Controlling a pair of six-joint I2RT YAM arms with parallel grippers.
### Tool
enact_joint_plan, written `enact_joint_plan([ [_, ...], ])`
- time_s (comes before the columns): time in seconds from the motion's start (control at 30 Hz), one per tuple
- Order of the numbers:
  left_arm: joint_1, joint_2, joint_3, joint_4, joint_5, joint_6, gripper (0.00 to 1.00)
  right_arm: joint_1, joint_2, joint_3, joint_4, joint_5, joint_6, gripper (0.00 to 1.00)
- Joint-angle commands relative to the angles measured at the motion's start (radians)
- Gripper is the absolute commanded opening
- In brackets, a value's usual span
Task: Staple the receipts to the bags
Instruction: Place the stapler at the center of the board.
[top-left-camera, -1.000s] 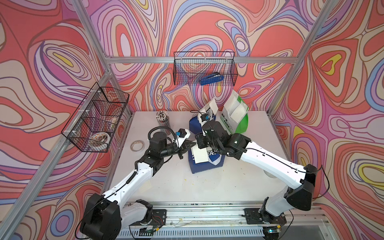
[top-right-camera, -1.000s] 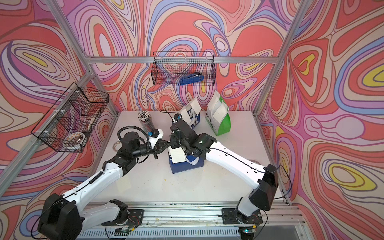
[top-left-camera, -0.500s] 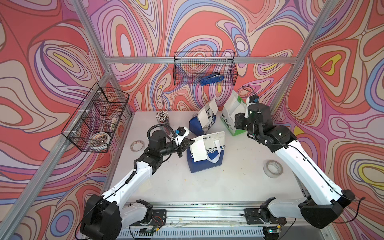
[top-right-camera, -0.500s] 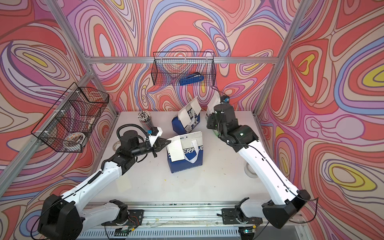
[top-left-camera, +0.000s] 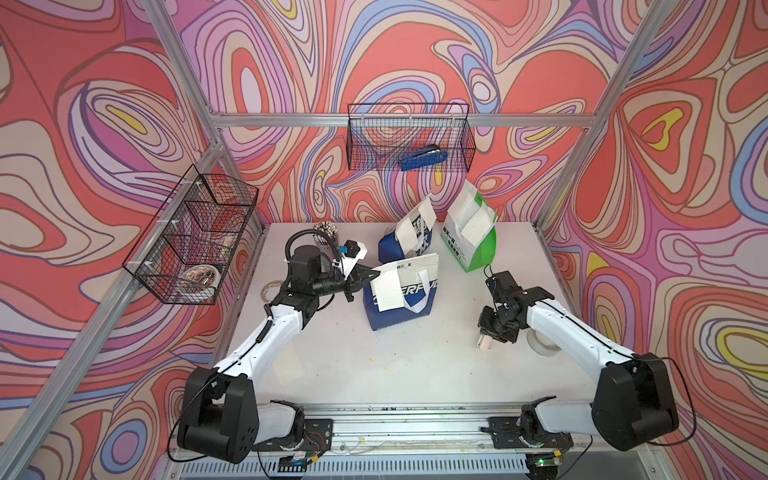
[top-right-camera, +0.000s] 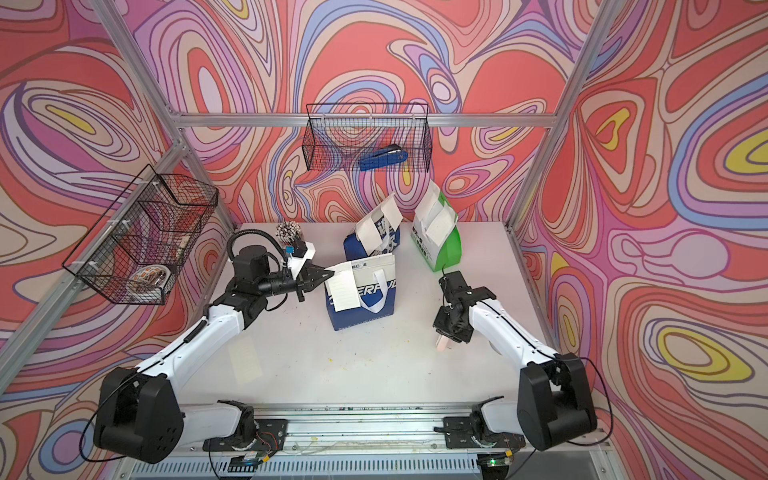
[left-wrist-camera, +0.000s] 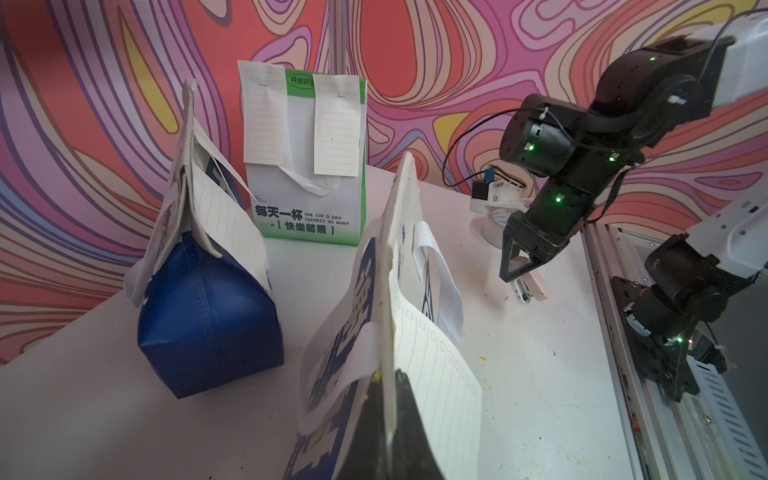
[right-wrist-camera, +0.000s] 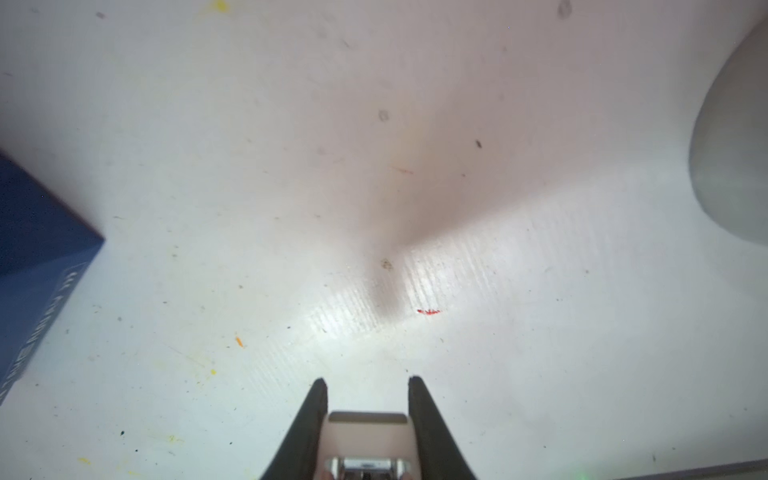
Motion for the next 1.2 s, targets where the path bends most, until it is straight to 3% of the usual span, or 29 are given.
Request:
enact_joint_plan([
  [0.0,0.006,0.008,0.063,0.0,0.036,0.07,0.0,-0.037,0.039,-0.034,0.086,-0.038,0.029,0.06],
  [0.13,0.012,-0.003,0.064,0.018,-0.018,0.037,0.19,-0.049,0.098,-0.066,0.13,-0.012,0.039,0.07],
  [0.33,0.019,-0.078,0.035,-0.001,-0.098,0.03,0.33,-0.061,0.179,-0.079,0.185,0.029,0.022,0.12],
  [0.43,0.02,-0.134,0.033,-0.052,-0.186,0.014,0.4,-0.064,0.199,-0.073,0.197,0.039,0.024,0.29],
  [0.5,0.02,-0.177,0.03,-0.088,-0.246,-0.004,0.49,-0.066,0.201,-0.066,0.199,0.053,0.02,0.37],
  [0.57,0.02,-0.22,0.023,-0.128,-0.31,-0.028,0.66,-0.066,0.198,-0.063,0.205,0.066,0.018,0.41],
  [0.67,0.02,-0.27,0.01,-0.195,-0.438,-0.062,0.72,-0.067,0.183,-0.053,0.207,0.096,0.02,0.41],
  [0.8,0.022,-0.313,0.044,-0.37,-0.718,-0.182,0.79,-0.067,0.048,-0.003,0.16,0.18,0.015,0.46],
  [0.93,0.039,-0.3,0.141,-0.678,-0.974,-0.306,0.98,-0.063,-0.13,0.094,0.159,0.201,-0.117,0.47],
  [1.0,0.075,-0.259,0.182,-0.811,-1.064,-0.415,1.0,-0.045,-0.187,0.127,0.208,0.182,-0.195,0.47],
  [1.07,0.125,-0.22,0.201,-0.932,-1.068,-0.528,0.99,0.006,-0.219,0.157,0.287,0.19,-0.288,0.47],
  [1.17,0.202,-0.155,0.202,-1.1,-1.061,-0.712,0.99,0.165,-0.248,0.163,0.477,0.201,-0.516,0.49],
])
